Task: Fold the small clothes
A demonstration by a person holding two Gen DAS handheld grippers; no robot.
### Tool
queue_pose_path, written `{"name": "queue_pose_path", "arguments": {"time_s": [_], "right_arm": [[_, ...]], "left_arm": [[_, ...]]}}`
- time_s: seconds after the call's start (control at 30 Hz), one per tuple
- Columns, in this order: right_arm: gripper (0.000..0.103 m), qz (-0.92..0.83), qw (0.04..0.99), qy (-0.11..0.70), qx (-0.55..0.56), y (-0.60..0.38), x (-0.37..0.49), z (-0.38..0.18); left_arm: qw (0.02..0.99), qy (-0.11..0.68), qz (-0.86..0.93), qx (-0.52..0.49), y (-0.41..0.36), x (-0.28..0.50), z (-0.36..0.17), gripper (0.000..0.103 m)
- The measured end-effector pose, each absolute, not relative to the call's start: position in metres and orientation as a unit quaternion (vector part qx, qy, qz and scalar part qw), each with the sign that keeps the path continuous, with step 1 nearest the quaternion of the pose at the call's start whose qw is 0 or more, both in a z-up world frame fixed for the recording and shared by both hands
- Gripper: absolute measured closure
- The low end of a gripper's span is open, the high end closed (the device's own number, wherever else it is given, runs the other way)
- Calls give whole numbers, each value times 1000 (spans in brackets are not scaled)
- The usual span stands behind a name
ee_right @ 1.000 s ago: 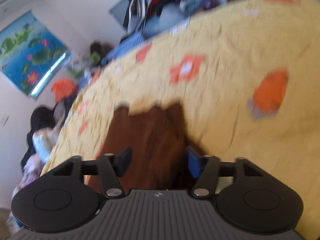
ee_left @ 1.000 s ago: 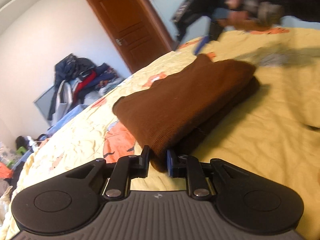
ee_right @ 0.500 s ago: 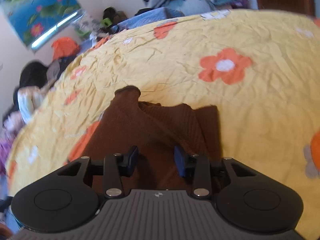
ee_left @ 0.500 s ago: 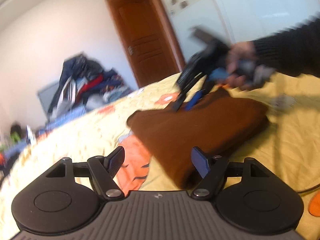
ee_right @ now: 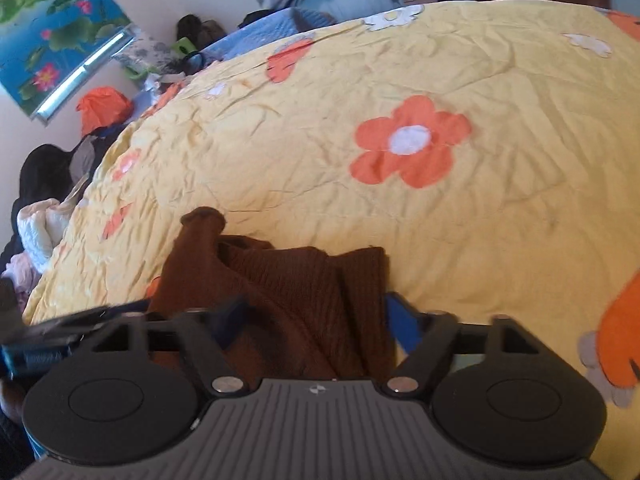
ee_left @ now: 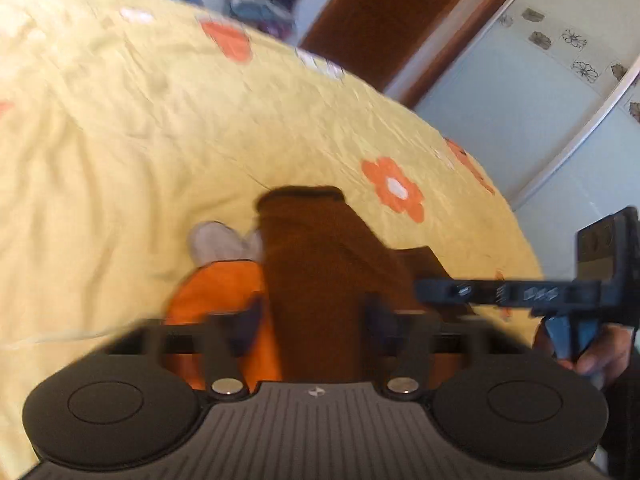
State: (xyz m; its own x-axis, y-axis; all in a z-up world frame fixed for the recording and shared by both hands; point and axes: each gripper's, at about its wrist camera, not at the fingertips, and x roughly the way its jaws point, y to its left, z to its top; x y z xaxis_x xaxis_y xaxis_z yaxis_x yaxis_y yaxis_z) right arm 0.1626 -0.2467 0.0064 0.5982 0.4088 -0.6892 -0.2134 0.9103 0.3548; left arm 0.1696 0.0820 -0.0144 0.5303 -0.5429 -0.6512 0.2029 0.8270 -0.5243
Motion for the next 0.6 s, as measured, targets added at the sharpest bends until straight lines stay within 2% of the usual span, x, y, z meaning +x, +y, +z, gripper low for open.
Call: {"name": "queue_pose_path", "arguments": {"time_s": [0.03,0.17,0.33,0.37,0.4,0.43,0.47,0.5,0.53,0.57,0.6], "right_arm": [[76,191,877,423,125,-246,167,4],[77,224,871,415,138,-246,170,10],[78,225,890,359,167,-253,185,33],[77,211,897,348,174,-254,193,34],[68,187,904,342,176,-255,202,32],[53,156,909,344,177,-254,209,29],[32,113,909,359,177,-253,215,25],[25,90,905,374,180,-253,216,23],[25,93,903,375,190,-255,209,24],[25,111,901,367,202,-259,196,25],[20,129,902,351,213,-265,177,28]], "left_arm": [[852,436,-217,-190,77,174,-16,87],[881,401,-216,-131,65,175,-1,89],[908,361,-190,-95,70,205,20,89],[916,354,-180,-64,67,210,19,84],[916,364,-162,-44,65,214,15,83],[912,383,-143,-36,64,216,12,83],[908,393,-138,-44,70,209,12,82],[908,387,-147,-60,77,196,13,79],[910,376,-161,-74,88,178,15,75],[910,368,-173,-85,98,157,16,59],[909,364,-178,-97,107,139,15,36]]}}
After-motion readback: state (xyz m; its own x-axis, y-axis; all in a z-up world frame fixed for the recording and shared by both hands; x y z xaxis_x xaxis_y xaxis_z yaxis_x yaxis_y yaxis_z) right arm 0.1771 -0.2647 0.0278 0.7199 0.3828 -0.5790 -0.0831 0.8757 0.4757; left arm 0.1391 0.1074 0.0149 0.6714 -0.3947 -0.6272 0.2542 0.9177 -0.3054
